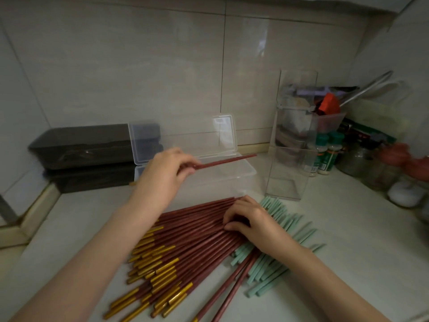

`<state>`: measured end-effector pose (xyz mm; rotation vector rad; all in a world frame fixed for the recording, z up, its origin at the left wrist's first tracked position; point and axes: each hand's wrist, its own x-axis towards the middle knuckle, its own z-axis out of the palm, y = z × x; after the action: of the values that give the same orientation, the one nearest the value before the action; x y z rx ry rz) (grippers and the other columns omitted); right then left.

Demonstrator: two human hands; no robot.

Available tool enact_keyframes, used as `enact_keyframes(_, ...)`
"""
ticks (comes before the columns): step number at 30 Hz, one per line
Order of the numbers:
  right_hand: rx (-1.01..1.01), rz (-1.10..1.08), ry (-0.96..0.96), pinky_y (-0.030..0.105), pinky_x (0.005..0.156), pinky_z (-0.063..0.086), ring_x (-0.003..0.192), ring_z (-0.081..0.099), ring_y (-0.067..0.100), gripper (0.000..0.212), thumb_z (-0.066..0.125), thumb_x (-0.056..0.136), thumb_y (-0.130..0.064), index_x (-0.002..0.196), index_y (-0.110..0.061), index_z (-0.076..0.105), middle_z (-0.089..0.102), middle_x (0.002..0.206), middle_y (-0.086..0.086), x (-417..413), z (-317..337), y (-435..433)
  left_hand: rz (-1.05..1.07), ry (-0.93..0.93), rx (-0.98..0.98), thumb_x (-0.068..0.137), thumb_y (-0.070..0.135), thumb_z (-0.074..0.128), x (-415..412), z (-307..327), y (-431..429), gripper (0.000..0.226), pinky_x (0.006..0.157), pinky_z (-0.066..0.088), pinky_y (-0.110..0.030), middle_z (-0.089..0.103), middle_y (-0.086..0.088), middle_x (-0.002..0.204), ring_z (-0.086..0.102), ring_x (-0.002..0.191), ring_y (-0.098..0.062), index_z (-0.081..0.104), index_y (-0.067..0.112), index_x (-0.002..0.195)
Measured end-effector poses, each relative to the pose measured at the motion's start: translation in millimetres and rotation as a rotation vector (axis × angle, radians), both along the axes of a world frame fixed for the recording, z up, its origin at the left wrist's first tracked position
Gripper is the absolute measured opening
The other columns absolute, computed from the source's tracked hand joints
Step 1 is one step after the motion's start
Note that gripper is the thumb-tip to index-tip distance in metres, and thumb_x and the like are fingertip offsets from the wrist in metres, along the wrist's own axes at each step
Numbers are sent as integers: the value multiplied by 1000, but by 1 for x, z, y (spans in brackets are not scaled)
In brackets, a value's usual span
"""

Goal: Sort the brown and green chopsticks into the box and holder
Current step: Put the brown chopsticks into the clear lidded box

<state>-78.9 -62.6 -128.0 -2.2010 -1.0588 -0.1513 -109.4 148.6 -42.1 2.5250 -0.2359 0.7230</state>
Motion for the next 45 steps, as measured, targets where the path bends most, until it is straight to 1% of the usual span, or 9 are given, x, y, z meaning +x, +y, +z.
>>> enact_keyframes(7, 128, -62, 75, 10, 83, 34, 92, 48, 3, 7, 69, 80, -17, 82, -23, 65, 60, 86, -16, -5, 11, -16, 16, 383, -56, 76, 9, 71, 49, -3, 19, 16, 88, 49, -31, 70, -2, 91, 64, 83, -12, 73, 20, 88)
enact_keyframes(11, 139, -81, 74, 11, 80, 35, 90, 48, 4, 7, 71, 78, -17, 82, -22, 67, 61, 89, -13, -5, 12, -24, -9, 490, -69, 76, 6, 71, 57, -16, 22, 17, 71, 50, -17, 71, -6, 92, 66, 85, -18, 73, 14, 91)
enact_keyframes(17, 114, -93, 59, 10, 82, 34, 90, 47, 3, 6, 70, 78, -21, 82, -23, 67, 60, 82, -17, -9, 8, -30, -23, 430, -110, 81, 14, 68, 54, -21, 23, 15, 83, 42, -20, 70, 0, 98, 61, 88, -7, 72, 18, 95)
enact_keyframes(23, 139, -114, 23, 10, 82, 36, 89, 52, 6, 6, 68, 76, -26, 81, -21, 68, 60, 94, -12, -10, 19, -39, -74, 12, -287, 82, 19, 65, -16, -24, 7, 15, 72, 46, -10, 68, 17, 93, 62, 85, 0, 70, 30, 91)
enact_keyframes(26, 194, -182, -6, 11, 79, 36, 90, 51, 3, 7, 67, 75, -28, 80, -24, 69, 61, 89, -16, -3, 38, -45, -80, 197, -235, 80, 29, 65, -47, -49, 11, 15, 73, 46, -15, 63, 22, 89, 59, 83, 3, 68, 40, 88)
enact_keyframes(29, 207, -247, -52, 11, 80, 35, 87, 50, 1, 12, 69, 77, -20, 79, -31, 65, 60, 77, -17, 9, 57, -42, -58, 298, 4, 81, 35, 62, -55, -80, 15, 17, 89, 43, -20, 54, 27, 97, 52, 95, 8, 65, 44, 96)
enact_keyframes(34, 188, -269, -127, 23, 78, 38, 86, 49, 9, 5, 71, 79, -17, 83, -16, 70, 58, 77, -15, 41, 83, -6, -63, 271, 22, 82, 33, 63, -54, -92, 15, 17, 93, 43, -23, 52, 27, 98, 51, 100, 5, 65, 40, 98)
enact_keyframes(40, -30, -166, -109, 30, 76, 45, 87, 50, 13, 3, 71, 79, -16, 81, -17, 70, 63, 79, -4, 77, 77, 44, -57, 233, -22, 79, 31, 67, -55, -93, 13, 13, 87, 48, -22, 58, 25, 94, 55, 95, 6, 66, 37, 90)
enact_keyframes(45, -72, -105, 19, 24, 74, 47, 80, 60, 11, 4, 70, 80, -13, 84, -12, 71, 66, 80, -4, 78, 69, 56, -8, 212, -24, 80, 32, 66, -57, -91, 14, 10, 83, 49, -18, 62, 25, 93, 56, 90, 8, 67, 37, 89)
